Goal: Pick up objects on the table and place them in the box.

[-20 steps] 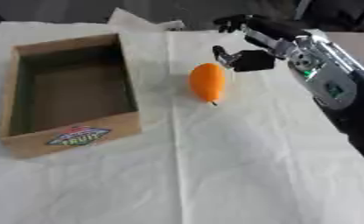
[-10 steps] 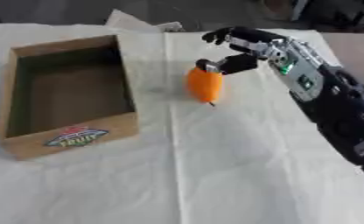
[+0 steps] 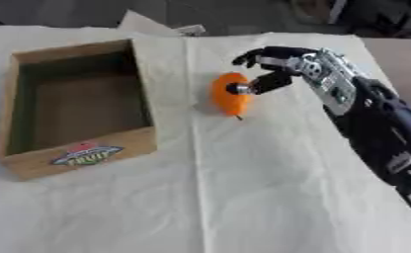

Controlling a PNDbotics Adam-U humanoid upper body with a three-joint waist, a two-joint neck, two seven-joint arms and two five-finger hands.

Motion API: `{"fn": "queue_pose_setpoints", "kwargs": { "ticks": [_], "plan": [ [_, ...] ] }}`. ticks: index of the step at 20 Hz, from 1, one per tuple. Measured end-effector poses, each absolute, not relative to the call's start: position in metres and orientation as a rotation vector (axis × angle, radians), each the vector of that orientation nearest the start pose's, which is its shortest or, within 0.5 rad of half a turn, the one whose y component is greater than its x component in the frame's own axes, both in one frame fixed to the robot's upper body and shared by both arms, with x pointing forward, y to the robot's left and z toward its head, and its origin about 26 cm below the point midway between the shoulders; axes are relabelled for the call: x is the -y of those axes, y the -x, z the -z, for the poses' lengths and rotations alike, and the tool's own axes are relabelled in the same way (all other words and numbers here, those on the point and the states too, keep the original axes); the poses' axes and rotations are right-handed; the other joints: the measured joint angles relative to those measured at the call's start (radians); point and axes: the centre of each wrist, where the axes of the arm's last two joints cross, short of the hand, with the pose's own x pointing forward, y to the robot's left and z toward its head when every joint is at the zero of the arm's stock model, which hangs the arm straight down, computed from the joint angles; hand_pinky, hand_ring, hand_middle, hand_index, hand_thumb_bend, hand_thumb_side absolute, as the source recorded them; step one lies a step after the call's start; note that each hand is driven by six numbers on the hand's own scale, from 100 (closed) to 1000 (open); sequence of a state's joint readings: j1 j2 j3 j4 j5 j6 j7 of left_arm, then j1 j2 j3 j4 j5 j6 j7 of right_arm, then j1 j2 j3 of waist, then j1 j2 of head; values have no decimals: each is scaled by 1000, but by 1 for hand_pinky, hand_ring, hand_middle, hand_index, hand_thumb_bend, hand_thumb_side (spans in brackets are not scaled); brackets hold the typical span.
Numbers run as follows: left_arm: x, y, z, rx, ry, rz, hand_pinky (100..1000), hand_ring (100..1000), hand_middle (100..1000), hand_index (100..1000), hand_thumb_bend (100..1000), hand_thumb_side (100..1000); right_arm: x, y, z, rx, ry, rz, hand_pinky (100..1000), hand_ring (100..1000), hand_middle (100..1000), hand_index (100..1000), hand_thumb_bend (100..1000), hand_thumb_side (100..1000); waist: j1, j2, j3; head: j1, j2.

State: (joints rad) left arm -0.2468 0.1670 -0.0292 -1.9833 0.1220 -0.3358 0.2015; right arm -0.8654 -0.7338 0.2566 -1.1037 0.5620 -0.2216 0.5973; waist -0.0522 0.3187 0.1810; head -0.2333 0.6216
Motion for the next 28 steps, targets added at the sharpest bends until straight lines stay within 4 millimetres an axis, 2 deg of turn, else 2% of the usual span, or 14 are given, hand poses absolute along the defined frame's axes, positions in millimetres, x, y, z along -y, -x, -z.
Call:
{"fn": "queue_pose_setpoints", "kwargs": {
  "ticks": [4,11,19,20,21,22,23,24,25,27,28],
  "plan": [
    [-232,-297,-169,2536,78,-92,413,561,653,728,100,997,350,-443,-241,1260,712,-1650,945,914,894,1000,384,837,0,1,0,0,0],
    [-232,-297,-169,2535,80,-89,413,561,653,728,100,1000,348,-444,-245,1216,675,-1668,935,901,879,1000,400,842,-4,5,4,0,0],
    [-231,-298,-171,2539,84,-86,413,560,653,727,100,1000,343,-448,-239,1206,722,-1659,923,887,848,1000,394,860,-4,14,10,-4,-8],
    [-231,-298,-171,2539,84,-86,413,560,653,727,100,1000,343,-448,-239,1207,726,-1659,916,871,773,1000,391,834,-4,14,10,-4,-8],
    [-231,-298,-171,2539,84,-86,414,560,653,725,100,1000,343,-449,-238,1209,730,-1660,903,849,655,929,353,770,-4,14,10,-4,-8],
    [-231,-298,-171,2539,85,-86,414,560,653,725,100,1000,343,-449,-239,1215,733,-1661,901,846,637,917,343,757,-4,14,10,-3,-7],
    [-231,-298,-171,2539,85,-86,414,560,653,725,100,1000,342,-448,-239,1221,736,-1660,893,829,576,886,285,700,-5,15,10,-3,-7],
    [-231,-298,-171,2539,85,-85,414,560,653,725,100,1000,342,-448,-239,1228,739,-1660,890,823,560,879,263,679,-5,16,10,-2,-7],
    [-231,-298,-171,2539,85,-85,414,560,653,724,100,1000,341,-448,-239,1236,740,-1658,882,807,526,861,204,615,-5,17,10,-2,-7],
    [-231,-298,-171,2538,85,-84,414,560,653,724,100,1000,339,-448,-239,1255,741,-1647,872,791,502,823,136,576,-5,17,10,-1,-7],
    [-231,-298,-171,2537,85,-83,414,560,653,724,100,1000,339,-448,-240,1266,740,-1641,869,787,497,810,110,525,-5,18,10,-1,-7]
  ]
}}
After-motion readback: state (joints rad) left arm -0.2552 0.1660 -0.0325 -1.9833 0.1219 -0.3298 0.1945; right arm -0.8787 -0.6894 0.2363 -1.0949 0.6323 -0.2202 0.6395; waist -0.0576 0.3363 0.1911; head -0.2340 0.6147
